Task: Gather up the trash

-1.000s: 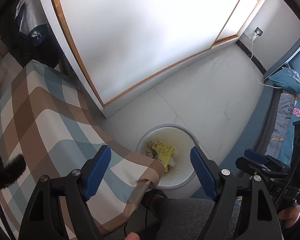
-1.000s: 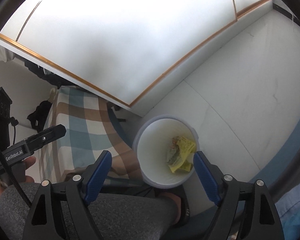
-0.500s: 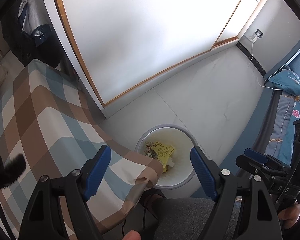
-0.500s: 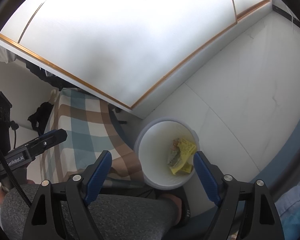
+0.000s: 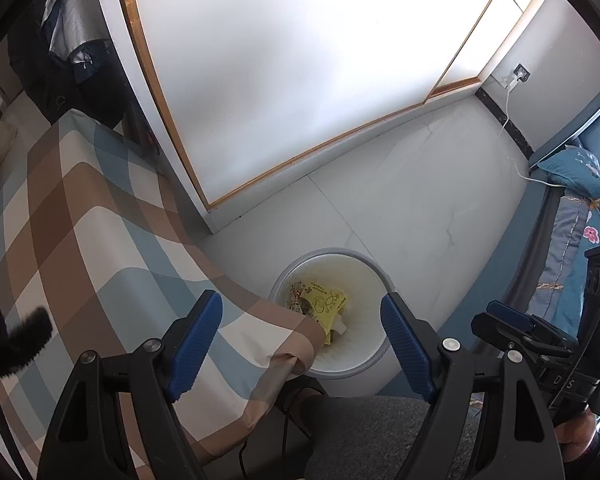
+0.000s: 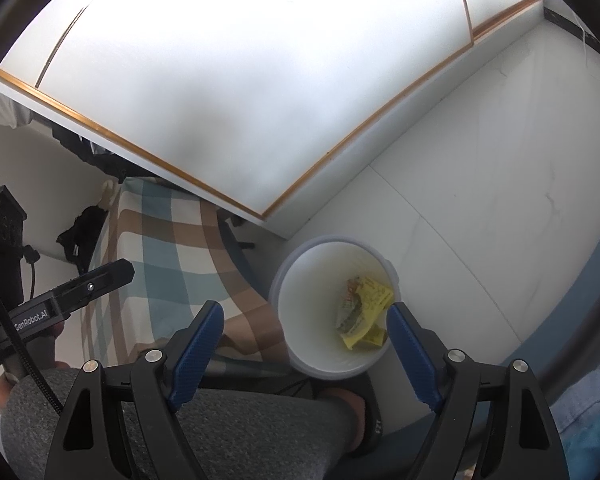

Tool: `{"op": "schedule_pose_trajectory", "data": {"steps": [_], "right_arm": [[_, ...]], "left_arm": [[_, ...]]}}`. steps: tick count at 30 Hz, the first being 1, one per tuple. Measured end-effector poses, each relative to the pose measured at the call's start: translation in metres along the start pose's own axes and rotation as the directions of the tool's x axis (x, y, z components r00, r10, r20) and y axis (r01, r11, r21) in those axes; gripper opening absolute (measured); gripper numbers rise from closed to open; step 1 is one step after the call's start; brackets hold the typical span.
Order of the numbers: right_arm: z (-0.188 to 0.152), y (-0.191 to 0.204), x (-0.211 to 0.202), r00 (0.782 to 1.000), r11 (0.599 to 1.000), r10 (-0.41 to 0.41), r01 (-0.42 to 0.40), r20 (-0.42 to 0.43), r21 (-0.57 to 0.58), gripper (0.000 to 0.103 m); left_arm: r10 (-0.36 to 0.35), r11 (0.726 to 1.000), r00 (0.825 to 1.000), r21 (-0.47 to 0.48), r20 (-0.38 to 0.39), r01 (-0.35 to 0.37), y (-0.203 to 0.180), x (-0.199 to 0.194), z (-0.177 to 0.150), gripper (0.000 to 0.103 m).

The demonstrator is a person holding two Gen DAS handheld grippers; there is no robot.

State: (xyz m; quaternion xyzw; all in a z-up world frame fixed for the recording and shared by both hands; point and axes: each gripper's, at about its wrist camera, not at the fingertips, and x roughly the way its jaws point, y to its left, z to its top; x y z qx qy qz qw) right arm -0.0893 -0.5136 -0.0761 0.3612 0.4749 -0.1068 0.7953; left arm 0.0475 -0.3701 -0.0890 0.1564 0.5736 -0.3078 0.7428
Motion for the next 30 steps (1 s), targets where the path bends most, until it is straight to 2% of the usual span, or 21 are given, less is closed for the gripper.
{"op": "schedule_pose_trajectory", "data": {"steps": [13, 23, 30], "right_arm": [[-0.003, -0.0026, 0.0052, 1.0, 1.0, -0.003, 0.003, -0.011, 0.009, 0.084], [-0.0049, -0.0027, 0.0078, 1.0, 1.0, -0.007, 0.007, -0.02, 0.011, 0.084], [-0.005, -0.0033, 0.0079, 1.0, 1.0, -0.009, 0.009, -0.022, 0.014, 0.084]], "left_arm": [[0.01, 1.0, 1.0, 0.016, -0.008, -0.01, -0.0021, 0.0028, -0.0004, 0.079], [0.001, 1.0, 1.0, -0.01, -0.011, -0.001, 0.0037, 0.0031, -0.0001, 0.079], [-0.005, 1.0, 1.0, 0.007, 0.014, 0.005, 0.002, -0.0013, -0.0005, 0.079]]}}
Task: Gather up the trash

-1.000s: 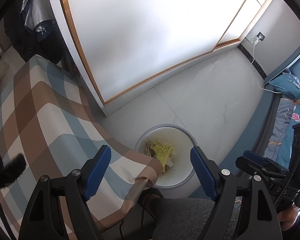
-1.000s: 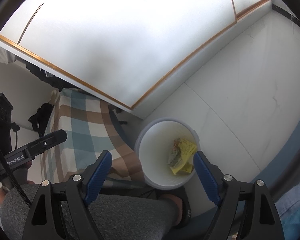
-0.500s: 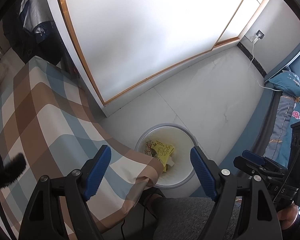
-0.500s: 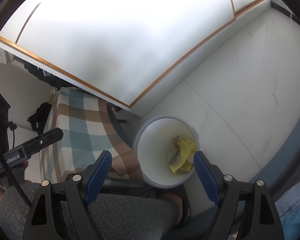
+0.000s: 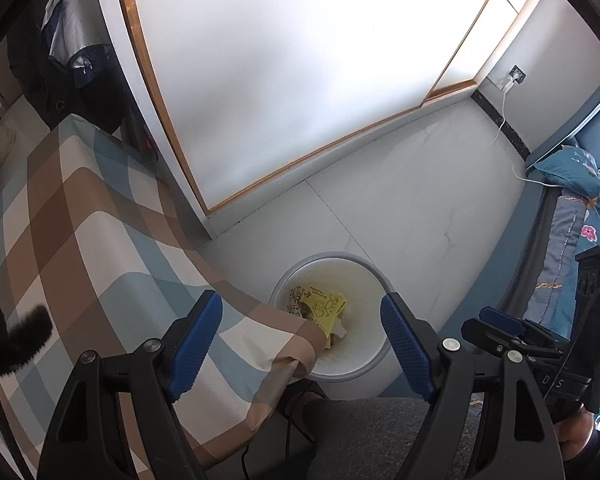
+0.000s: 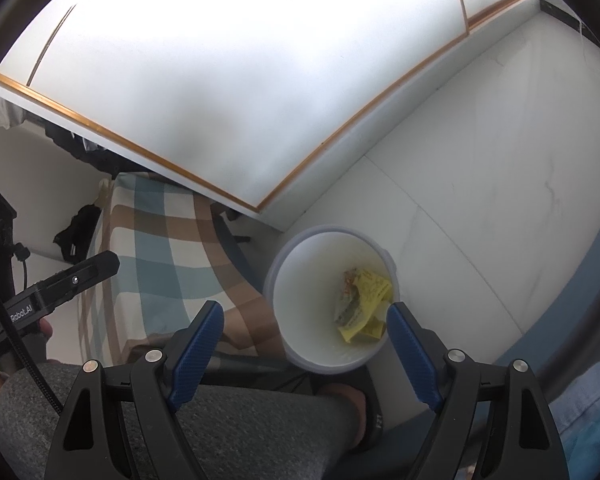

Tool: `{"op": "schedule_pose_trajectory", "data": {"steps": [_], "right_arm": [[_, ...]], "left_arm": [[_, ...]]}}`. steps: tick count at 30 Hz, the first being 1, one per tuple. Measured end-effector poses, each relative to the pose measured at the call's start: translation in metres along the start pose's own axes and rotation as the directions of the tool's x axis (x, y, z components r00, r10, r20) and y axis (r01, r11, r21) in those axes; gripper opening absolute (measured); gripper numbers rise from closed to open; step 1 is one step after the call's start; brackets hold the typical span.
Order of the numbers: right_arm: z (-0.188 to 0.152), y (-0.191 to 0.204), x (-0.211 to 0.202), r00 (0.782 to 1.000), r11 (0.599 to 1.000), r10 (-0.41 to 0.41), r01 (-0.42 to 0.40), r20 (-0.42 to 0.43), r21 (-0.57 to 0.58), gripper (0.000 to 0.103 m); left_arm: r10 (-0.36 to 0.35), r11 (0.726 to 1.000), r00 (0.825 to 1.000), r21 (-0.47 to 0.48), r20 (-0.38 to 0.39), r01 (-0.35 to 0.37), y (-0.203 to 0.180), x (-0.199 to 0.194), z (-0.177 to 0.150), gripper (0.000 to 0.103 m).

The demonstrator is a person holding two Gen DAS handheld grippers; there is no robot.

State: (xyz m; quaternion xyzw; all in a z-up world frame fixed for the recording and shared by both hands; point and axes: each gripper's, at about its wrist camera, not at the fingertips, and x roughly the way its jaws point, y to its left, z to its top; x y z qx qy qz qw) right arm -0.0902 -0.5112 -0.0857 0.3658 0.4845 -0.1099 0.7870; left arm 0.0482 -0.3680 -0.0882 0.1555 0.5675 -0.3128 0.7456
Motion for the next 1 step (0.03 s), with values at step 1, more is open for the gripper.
{"op": "schedule_pose_trajectory", "data": {"steps": [1], "right_arm": [[0.0003, 0.0006, -0.0004, 1.0, 1.0, -0.001, 0.001, 0.002, -0.002, 0.084]], "left_arm": [[-0.004, 1.0, 1.0, -0.006, -0.001, 0.004, 0.0008, -0.0002, 0.0003, 0.079]]}}
